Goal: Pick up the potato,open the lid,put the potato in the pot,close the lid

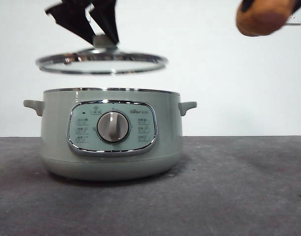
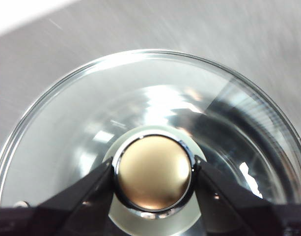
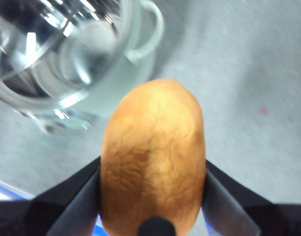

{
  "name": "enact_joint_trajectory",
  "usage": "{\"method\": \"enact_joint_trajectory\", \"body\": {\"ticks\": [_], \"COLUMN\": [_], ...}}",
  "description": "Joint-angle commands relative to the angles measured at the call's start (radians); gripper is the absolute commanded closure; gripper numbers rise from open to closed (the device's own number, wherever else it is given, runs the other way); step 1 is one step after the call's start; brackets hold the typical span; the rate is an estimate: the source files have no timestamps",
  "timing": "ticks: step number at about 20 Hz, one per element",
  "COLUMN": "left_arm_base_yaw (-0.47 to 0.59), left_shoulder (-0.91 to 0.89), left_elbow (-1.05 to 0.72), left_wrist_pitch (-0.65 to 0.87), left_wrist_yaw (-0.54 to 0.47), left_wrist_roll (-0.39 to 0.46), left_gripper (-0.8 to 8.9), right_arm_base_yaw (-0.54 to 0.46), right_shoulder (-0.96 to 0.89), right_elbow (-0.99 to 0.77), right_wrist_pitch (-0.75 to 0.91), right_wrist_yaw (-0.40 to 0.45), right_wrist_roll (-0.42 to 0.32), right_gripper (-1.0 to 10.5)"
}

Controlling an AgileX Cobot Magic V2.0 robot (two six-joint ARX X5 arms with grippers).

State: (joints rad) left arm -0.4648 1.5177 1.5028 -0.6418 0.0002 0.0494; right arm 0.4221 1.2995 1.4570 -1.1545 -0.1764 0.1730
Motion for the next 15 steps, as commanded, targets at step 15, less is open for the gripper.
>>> {"method": "enact_joint_trajectory", "body": {"ticks": [15], "left_arm_base_yaw": [0.365], "left_shoulder": [-0.039], "left_elbow": [0.012], "left_wrist_pitch": [-0.023], "left_wrist_yaw": [0.000], "left_wrist_roll": [0.034], "left_gripper": [8.22], "right_arm_base_yaw": [0.319], "right_shoulder": [0.671], "right_elbow": [0.507], "right_wrist_pitch": [0.056], "right_wrist_yaw": [0.032], "right_wrist_roll": [0.052], "right_gripper": [9.6]}}
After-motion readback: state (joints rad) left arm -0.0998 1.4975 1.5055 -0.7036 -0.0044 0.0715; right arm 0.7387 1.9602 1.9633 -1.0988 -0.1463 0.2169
